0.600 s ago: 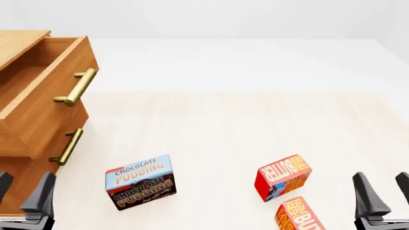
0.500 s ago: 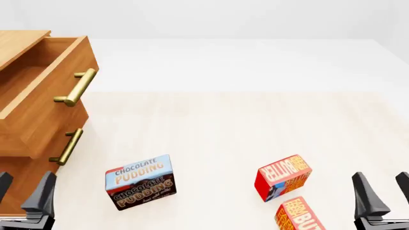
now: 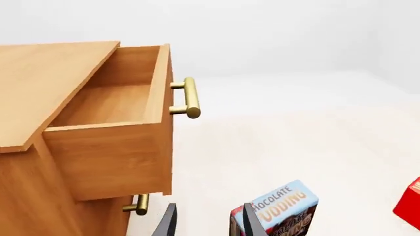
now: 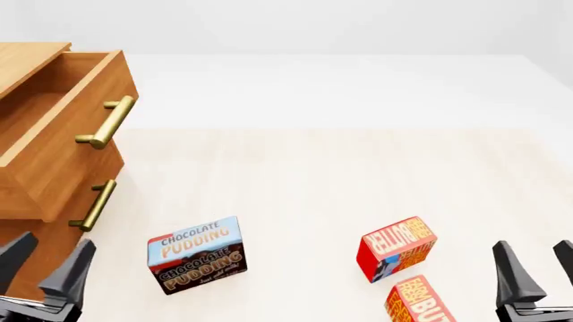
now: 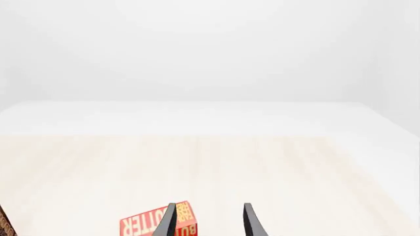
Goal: Put the bowl in the top drawer of the cabinet.
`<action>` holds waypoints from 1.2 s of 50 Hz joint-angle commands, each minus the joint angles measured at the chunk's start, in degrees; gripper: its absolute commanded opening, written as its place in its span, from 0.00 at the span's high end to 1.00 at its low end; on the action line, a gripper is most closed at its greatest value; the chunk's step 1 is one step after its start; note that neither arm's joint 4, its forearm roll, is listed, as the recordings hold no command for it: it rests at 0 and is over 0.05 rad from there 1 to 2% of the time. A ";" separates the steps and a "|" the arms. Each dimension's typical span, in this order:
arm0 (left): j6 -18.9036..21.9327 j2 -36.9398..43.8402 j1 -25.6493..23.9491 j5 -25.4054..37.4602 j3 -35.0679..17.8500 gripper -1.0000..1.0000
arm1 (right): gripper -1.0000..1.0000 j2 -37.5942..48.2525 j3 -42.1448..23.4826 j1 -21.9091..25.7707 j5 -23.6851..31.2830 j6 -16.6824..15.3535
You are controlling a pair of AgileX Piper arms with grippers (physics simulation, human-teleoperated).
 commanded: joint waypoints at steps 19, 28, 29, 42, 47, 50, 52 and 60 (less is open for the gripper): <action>5.65 15.55 -22.34 8.67 -9.44 0.00 | 0.00 0.37 0.01 0.48 -0.12 0.00; 2.02 34.29 -37.32 10.91 -16.84 0.00 | 0.00 0.28 0.02 0.03 -0.05 0.30; 2.05 35.16 -37.83 11.00 -17.30 0.00 | 0.00 0.25 0.02 0.04 -0.04 0.33; 1.44 40.63 -40.53 10.43 -18.36 0.00 | 0.00 0.33 0.02 -0.06 -0.06 0.43; 2.66 41.40 -40.72 11.60 -19.86 0.00 | 0.00 0.23 0.02 -0.18 -0.02 0.49; 2.29 42.30 -41.69 11.90 -20.05 0.00 | 0.00 0.22 0.02 -0.20 -0.01 0.46; 1.98 42.91 -42.19 11.80 -19.81 0.00 | 0.00 0.26 0.02 -0.19 -0.02 0.46; 0.53 45.82 -44.26 10.37 -18.88 0.00 | 0.00 0.22 0.02 -0.27 0.00 0.42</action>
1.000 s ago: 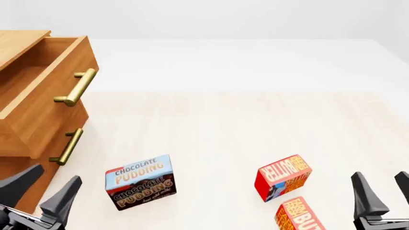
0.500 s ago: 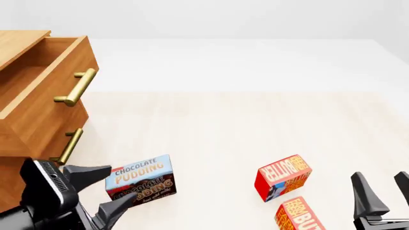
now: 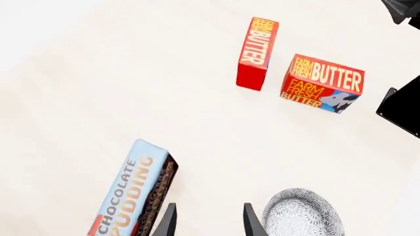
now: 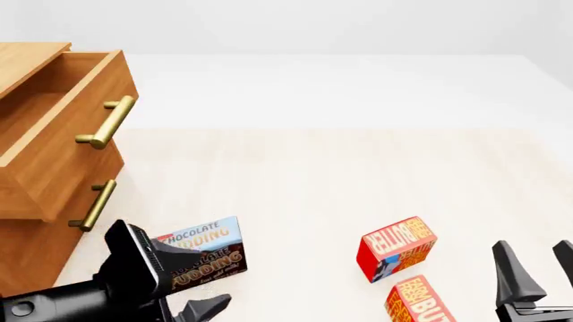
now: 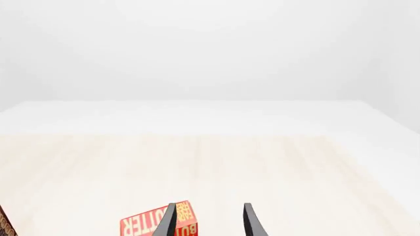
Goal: Put the bowl in the top drawer of the cabinet.
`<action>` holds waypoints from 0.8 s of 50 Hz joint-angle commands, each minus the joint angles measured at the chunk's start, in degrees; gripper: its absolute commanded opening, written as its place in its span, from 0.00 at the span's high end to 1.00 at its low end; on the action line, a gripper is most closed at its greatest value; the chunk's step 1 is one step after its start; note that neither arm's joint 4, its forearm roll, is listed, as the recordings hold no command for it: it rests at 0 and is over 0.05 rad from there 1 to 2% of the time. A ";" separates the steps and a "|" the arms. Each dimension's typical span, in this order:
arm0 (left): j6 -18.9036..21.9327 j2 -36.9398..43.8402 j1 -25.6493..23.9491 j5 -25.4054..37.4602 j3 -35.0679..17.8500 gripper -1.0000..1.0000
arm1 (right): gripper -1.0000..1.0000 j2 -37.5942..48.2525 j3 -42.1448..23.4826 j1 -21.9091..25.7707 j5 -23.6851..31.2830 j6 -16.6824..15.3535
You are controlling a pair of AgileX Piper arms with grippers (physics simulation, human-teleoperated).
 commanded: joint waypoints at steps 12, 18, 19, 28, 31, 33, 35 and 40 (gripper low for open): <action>-2.17 6.45 -5.65 -0.32 -0.58 0.00 | 0.00 0.03 0.00 0.03 -0.01 0.06; -3.58 8.07 -6.99 -1.72 0.47 0.00 | 0.00 0.07 0.00 0.04 -0.02 0.03; -4.29 8.62 -7.67 -2.20 0.90 0.00 | 0.00 0.04 0.00 0.05 -0.02 0.03; -6.52 9.96 -9.91 -3.61 1.82 0.00 | 0.00 -0.04 0.00 -0.05 0.02 0.13; -7.26 10.33 -10.67 -4.01 1.82 0.00 | 0.00 -0.09 0.00 0.00 0.02 0.17; -7.78 10.68 -11.16 -4.40 1.84 0.00 | 0.00 -0.12 0.00 -0.04 0.03 0.18; -8.10 11.06 -11.56 -4.72 1.95 0.00 | 0.00 -0.12 0.00 -0.05 0.03 0.18; -9.09 12.87 -12.61 -6.73 2.72 0.00 | 0.00 -0.06 0.00 -0.11 0.03 0.17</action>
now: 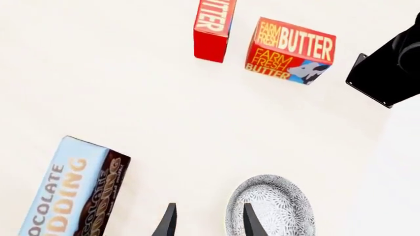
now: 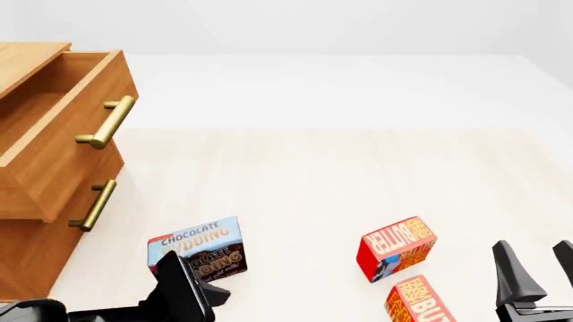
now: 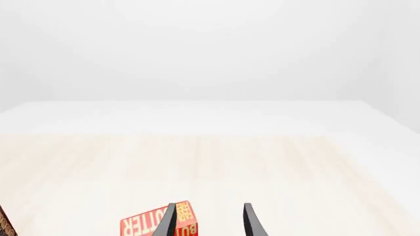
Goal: Put the bowl in the top drawer of the cabinet.
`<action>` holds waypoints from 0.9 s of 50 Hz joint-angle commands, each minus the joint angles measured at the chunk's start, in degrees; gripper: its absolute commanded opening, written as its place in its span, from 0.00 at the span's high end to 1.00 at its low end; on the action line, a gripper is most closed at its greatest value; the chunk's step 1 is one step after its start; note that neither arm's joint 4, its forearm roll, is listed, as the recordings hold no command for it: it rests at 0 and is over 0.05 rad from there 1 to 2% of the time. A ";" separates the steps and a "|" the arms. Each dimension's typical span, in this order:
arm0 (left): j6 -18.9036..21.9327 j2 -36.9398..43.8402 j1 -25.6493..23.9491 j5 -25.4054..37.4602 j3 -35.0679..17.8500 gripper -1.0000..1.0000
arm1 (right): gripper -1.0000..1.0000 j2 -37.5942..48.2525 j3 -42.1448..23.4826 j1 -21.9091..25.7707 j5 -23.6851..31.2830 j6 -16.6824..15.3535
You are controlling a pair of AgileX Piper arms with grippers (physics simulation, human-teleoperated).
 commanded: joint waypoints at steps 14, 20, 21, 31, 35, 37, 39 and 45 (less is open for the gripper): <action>-4.08 3.62 -3.69 -4.41 1.55 0.00 | 0.00 0.05 0.00 -0.12 0.00 0.00; -5.04 5.07 -3.97 -7.19 3.03 0.00 | 0.00 0.44 0.01 -0.15 -0.14 -0.18; -5.15 5.47 -3.91 -7.80 3.18 0.00 | 0.00 0.55 0.02 -0.16 -0.19 -0.21; -6.45 6.98 -4.08 -10.45 4.45 0.00 | 0.00 1.00 0.03 -0.28 -0.41 -0.45; -7.13 7.56 -4.43 -11.53 5.22 0.00 | 0.00 1.28 0.03 -0.30 -0.56 -0.59; -7.31 7.65 -4.45 -11.84 5.35 0.00 | 0.00 1.63 0.04 -0.34 -0.75 -0.62; -7.57 8.14 -4.65 -12.53 5.56 0.00 | 0.00 1.66 0.04 -0.33 -0.78 -0.65; -8.71 10.17 -5.26 -15.20 6.44 0.00 | 0.00 2.21 0.06 -0.89 -1.05 -0.78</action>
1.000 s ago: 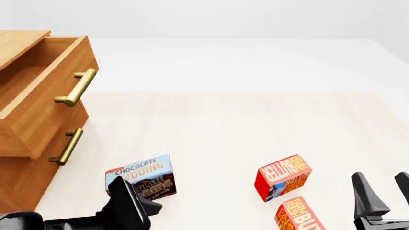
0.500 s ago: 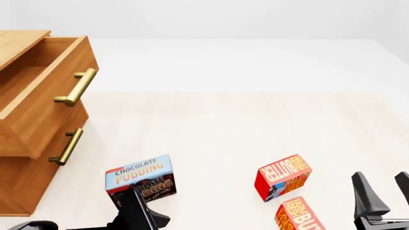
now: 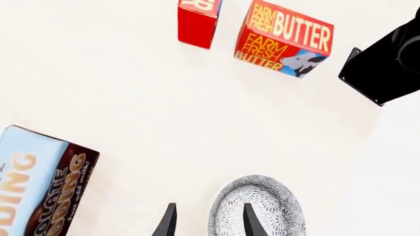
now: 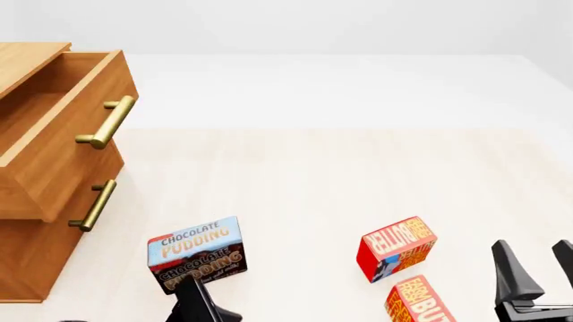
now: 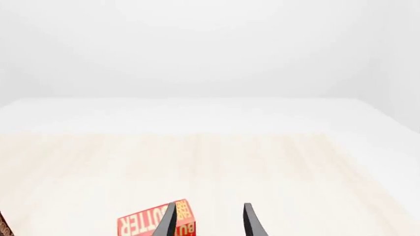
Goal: Put the bowl in the top drawer of the cabinet.
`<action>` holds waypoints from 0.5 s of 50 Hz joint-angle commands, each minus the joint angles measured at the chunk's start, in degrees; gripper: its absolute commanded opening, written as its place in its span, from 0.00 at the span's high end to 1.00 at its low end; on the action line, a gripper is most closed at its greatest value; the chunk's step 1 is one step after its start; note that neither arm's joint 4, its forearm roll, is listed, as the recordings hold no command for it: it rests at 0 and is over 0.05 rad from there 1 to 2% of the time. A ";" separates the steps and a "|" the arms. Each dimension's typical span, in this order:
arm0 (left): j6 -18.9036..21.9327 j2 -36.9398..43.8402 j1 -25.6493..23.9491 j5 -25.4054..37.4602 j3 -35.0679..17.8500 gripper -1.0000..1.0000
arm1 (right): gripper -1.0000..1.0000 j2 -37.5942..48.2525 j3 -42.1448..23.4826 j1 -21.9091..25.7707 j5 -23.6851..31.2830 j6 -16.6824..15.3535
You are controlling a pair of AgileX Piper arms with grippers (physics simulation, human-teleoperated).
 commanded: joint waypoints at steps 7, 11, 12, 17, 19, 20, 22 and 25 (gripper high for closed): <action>-2.09 3.54 -0.72 -5.00 1.87 0.00 | 0.00 1.58 0.04 -0.51 -0.86 -0.26; -2.73 4.51 -1.06 -6.43 2.36 0.00 | 0.00 1.72 0.04 -0.57 -0.94 -0.25; -3.01 5.02 -1.24 -7.16 2.56 0.00 | 0.00 1.85 0.05 -0.62 -1.00 -0.29; -3.49 5.59 -1.48 -8.07 2.82 0.00 | 0.00 2.12 0.05 -0.72 -1.15 -0.34; -3.42 6.01 -1.25 -8.72 3.09 0.00 | 0.00 2.18 0.05 -0.66 -1.20 -0.37; -3.45 6.10 -1.15 -8.93 3.20 0.00 | 0.00 2.25 0.05 -0.76 -1.23 -0.41; -3.80 6.21 -1.22 -9.24 3.46 0.00 | 0.00 2.31 0.05 -0.72 -1.27 -0.43; -3.97 6.94 -1.36 -10.17 3.61 0.00 | 0.00 2.46 0.06 -0.75 -1.35 -0.43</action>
